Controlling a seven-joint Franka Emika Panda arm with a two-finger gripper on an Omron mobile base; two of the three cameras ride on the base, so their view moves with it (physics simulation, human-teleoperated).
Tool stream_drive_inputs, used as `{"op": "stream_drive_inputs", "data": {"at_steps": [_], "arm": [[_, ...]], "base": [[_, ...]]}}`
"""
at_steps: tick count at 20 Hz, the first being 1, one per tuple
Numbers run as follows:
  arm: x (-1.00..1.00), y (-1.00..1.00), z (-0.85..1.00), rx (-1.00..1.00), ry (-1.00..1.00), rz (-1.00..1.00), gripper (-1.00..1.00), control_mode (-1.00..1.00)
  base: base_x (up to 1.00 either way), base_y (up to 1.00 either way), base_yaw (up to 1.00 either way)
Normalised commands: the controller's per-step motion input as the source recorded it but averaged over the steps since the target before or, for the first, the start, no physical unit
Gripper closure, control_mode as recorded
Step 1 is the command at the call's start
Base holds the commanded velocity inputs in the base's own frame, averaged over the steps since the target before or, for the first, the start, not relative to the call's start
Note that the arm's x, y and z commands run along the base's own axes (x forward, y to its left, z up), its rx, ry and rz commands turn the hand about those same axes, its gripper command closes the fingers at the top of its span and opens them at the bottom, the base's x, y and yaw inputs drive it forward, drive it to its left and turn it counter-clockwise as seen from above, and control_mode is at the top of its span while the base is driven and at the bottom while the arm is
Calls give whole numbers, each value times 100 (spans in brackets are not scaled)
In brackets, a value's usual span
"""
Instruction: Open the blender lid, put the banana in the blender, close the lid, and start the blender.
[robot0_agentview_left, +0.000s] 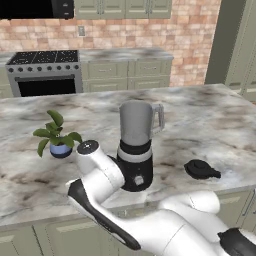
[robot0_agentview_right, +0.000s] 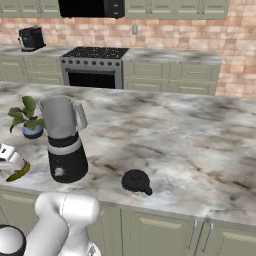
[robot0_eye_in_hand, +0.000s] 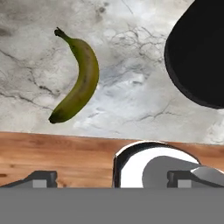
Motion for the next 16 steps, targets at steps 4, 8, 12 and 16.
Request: {"op": "stream_drive_inputs", "data": {"at_steps": [4, 8, 12, 16], "arm": [[30, 52, -18, 0, 0, -2, -100, -100], [38, 11, -26, 0, 0, -2, -100, -100], [42, 2, -36, 0, 0, -2, -100, -100], [29, 0, -36, 3, 0, -2, -100, -100]], "base": [[0, 0, 0], [0, 0, 0], [0, 0, 0], [0, 0, 0]]}}
